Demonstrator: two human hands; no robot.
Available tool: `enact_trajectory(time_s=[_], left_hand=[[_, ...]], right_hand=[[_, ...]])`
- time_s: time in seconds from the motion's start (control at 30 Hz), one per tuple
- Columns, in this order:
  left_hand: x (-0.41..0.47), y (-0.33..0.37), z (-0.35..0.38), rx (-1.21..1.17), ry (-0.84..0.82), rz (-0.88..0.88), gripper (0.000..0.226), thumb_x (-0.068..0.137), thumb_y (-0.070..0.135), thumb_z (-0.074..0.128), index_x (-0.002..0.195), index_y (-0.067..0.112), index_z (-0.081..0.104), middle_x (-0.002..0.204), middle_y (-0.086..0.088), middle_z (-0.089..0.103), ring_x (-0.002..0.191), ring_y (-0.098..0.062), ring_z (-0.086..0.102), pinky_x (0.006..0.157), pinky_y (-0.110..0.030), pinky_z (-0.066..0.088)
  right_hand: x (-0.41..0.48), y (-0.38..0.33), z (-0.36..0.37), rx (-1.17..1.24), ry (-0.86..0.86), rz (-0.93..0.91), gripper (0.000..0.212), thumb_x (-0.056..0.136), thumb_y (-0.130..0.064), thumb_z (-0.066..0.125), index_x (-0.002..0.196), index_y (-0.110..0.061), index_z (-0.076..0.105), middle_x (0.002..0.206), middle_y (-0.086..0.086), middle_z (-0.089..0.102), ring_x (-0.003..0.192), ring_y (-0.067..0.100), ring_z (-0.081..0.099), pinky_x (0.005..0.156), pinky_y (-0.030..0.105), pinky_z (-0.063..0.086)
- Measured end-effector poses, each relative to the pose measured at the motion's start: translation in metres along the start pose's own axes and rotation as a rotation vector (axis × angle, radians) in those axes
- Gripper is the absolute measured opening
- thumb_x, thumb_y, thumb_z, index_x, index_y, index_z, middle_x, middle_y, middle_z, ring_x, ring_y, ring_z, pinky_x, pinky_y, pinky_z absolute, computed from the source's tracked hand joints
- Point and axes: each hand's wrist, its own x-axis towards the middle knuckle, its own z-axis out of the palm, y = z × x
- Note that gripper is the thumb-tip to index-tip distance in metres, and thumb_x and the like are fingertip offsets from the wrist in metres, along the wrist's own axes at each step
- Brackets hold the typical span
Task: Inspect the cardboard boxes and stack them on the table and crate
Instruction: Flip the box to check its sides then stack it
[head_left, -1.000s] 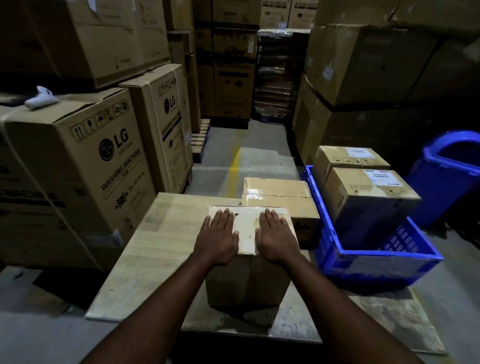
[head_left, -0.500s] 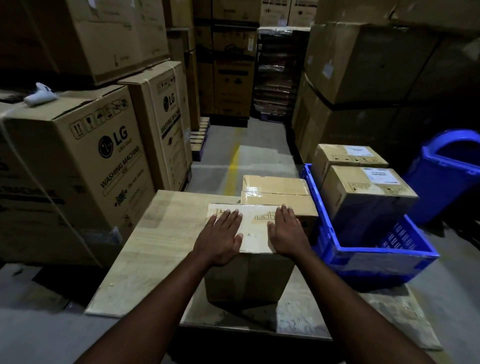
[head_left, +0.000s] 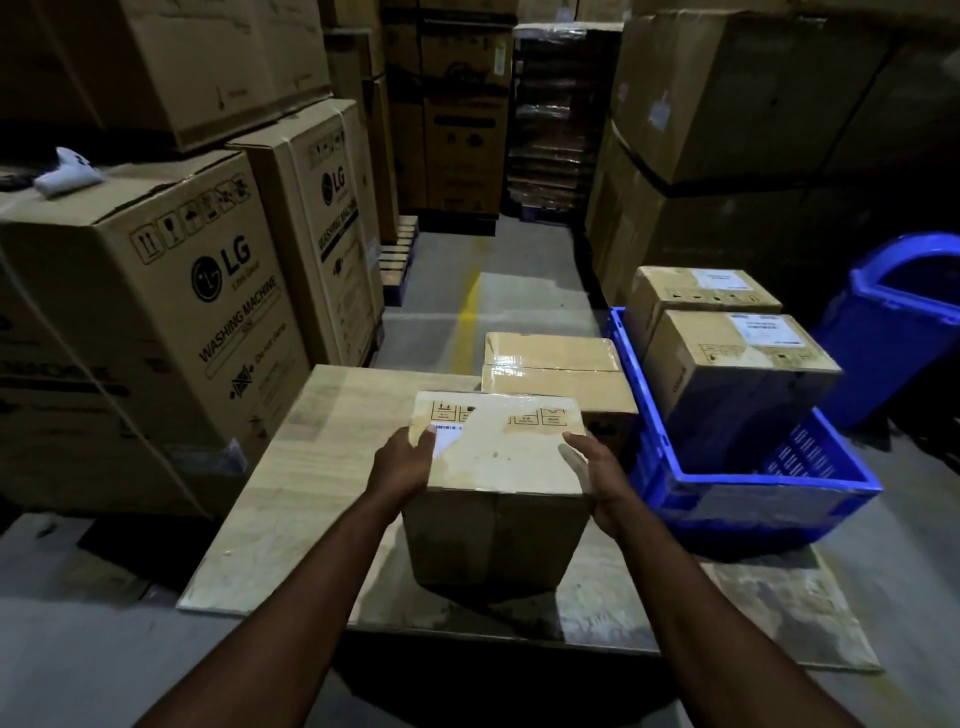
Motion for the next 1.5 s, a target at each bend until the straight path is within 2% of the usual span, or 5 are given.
enact_trajectory(time_s=[0.53,0.7,0.87,1.23,1.5], left_hand=[[-0.014,-0.026,-0.026,-0.288,-0.098,0.212,0.033,0.101,0.045,0.046,0.116,0.025,0.067,0.11,0.013,0.071,0.104,-0.002,0.064,0.093,-0.031,0.05],[-0.01,-0.036,-0.023,-0.067,-0.003,0.211,0.06,0.087,0.073,0.032,0.115,0.028,0.061,0.107,0.008,0.07,0.103,-0.02,0.064,0.086,-0.036,0.049],[-0.022,-0.007,-0.012,0.325,0.241,0.25,0.078,0.088,0.06,0.025,0.15,0.013,0.031,0.158,-0.013,0.028,0.144,-0.03,0.025,0.114,-0.049,0.019],[-0.046,0.034,-0.006,0.339,-0.094,0.183,0.128,0.067,0.089,0.043,0.155,0.015,-0.014,0.162,-0.005,-0.021,0.149,-0.027,-0.018,0.119,-0.057,-0.003],[-0.013,-0.013,-0.077,0.117,-0.19,0.096,0.082,0.075,0.056,0.041,0.14,0.007,0.045,0.16,-0.02,0.016,0.144,-0.035,0.025,0.113,-0.04,0.028]], right_hand=[[-0.08,0.044,0.04,-0.442,0.227,-0.432,0.085,0.081,-0.067,0.057,0.151,-0.054,0.01,0.161,-0.005,0.027,0.145,0.012,0.031,0.119,0.043,0.029],[-0.108,0.061,0.071,-0.505,0.373,-0.58,0.084,0.089,-0.038,0.047,0.157,-0.012,0.005,0.162,-0.005,0.002,0.13,-0.032,-0.001,0.101,-0.006,0.007],[-0.104,0.064,0.09,-0.483,0.284,-0.532,0.074,0.095,-0.048,0.035,0.154,-0.037,-0.007,0.164,-0.016,-0.011,0.15,-0.001,0.0,0.119,0.02,0.008],[-0.031,0.035,0.047,-0.537,0.114,-0.276,0.098,0.079,-0.071,0.06,0.157,-0.029,0.016,0.16,-0.003,0.027,0.142,0.019,0.035,0.107,0.036,0.041],[0.004,0.061,0.008,-0.621,0.188,-0.044,0.08,0.076,-0.065,0.07,0.137,-0.02,0.045,0.129,0.001,0.061,0.113,0.021,0.062,0.084,0.038,0.056]])
